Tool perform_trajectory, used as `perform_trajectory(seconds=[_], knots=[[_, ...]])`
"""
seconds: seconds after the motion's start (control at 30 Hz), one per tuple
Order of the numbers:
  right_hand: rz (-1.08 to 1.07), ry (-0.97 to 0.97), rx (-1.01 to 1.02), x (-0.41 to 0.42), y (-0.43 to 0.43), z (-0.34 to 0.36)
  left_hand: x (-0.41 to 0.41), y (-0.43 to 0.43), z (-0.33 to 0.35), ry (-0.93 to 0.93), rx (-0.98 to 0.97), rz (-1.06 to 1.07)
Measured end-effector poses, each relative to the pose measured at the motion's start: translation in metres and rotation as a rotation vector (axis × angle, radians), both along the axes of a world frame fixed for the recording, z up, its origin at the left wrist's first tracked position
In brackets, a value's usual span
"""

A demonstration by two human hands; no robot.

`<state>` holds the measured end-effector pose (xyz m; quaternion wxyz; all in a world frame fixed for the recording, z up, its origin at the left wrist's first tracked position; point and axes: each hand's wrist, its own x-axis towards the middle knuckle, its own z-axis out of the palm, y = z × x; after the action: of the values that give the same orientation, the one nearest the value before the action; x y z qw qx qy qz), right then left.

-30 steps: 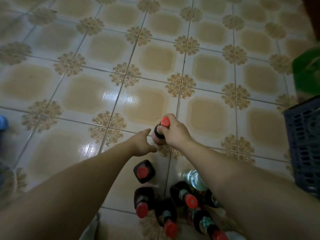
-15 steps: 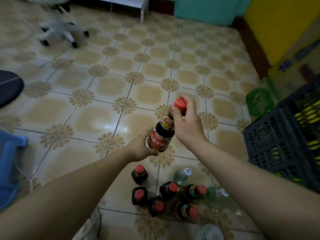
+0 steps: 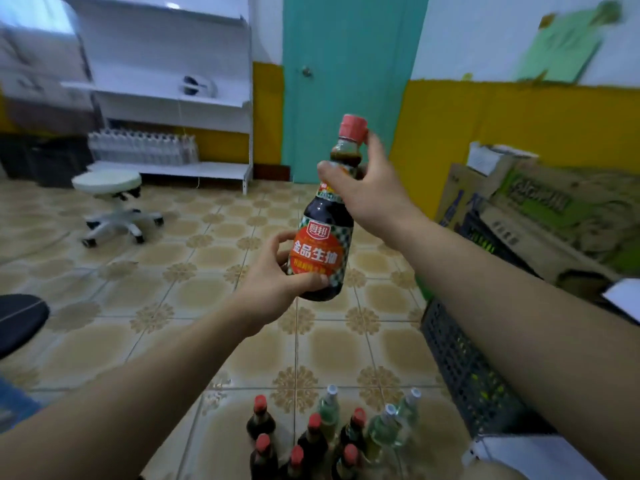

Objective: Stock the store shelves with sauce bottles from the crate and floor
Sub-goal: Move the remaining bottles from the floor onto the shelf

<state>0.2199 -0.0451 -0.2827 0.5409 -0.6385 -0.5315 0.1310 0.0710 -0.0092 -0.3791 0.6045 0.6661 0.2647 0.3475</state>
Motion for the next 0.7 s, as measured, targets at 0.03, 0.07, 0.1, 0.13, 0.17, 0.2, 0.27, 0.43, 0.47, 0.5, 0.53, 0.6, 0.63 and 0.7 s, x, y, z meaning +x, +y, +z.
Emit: perform_trajectory(seconds=[0.03, 0.07, 0.1, 0.13, 0.17, 0.2, 0.27, 0.43, 0.47, 0.5, 0.53, 0.6, 0.63, 0.7], knots=[[0.025, -0.019, -0.034, 0.001, -0.013, 0.006, 0.000, -0.010, 0.011, -0.031, 0.008, 0.000], [0.035, -0.030, -0.050, 0.001, -0.026, 0.012, 0.001, -0.020, 0.020, -0.052, 0.016, -0.008], [0.034, -0.024, -0.040, 0.003, -0.039, 0.018, 0.002, -0.030, 0.030, -0.062, 0.027, -0.024], [0.026, -0.011, -0.015, 0.005, -0.050, 0.025, 0.004, -0.039, 0.037, -0.063, 0.041, -0.051], [0.016, -0.006, 0.010, 0.008, -0.061, 0.032, 0.006, -0.049, 0.044, -0.064, 0.056, -0.086], [0.006, -0.013, 0.031, 0.010, -0.071, 0.039, 0.009, -0.057, 0.050, -0.066, 0.070, -0.119], [-0.025, -0.031, 0.066, 0.014, -0.093, 0.052, 0.014, -0.075, 0.063, -0.069, 0.094, -0.172], [-0.159, -0.084, 0.117, 0.021, -0.147, 0.071, 0.031, -0.114, 0.089, -0.116, 0.108, -0.217], [-0.189, -0.091, 0.124, 0.023, -0.159, 0.075, 0.036, -0.123, 0.095, -0.121, 0.117, -0.234], [-0.212, -0.093, 0.132, 0.024, -0.170, 0.079, 0.041, -0.130, 0.099, -0.127, 0.127, -0.253], [-0.233, -0.105, 0.130, 0.026, -0.180, 0.083, 0.046, -0.137, 0.103, -0.136, 0.136, -0.271], [-0.283, -0.160, 0.102, 0.029, -0.200, 0.090, 0.053, -0.150, 0.109, -0.155, 0.151, -0.307], [-0.311, -0.180, 0.076, 0.030, -0.208, 0.092, 0.057, -0.156, 0.111, -0.164, 0.155, -0.323], [-0.364, -0.190, 0.017, 0.030, -0.225, 0.094, 0.064, -0.165, 0.111, -0.171, 0.161, -0.354]])
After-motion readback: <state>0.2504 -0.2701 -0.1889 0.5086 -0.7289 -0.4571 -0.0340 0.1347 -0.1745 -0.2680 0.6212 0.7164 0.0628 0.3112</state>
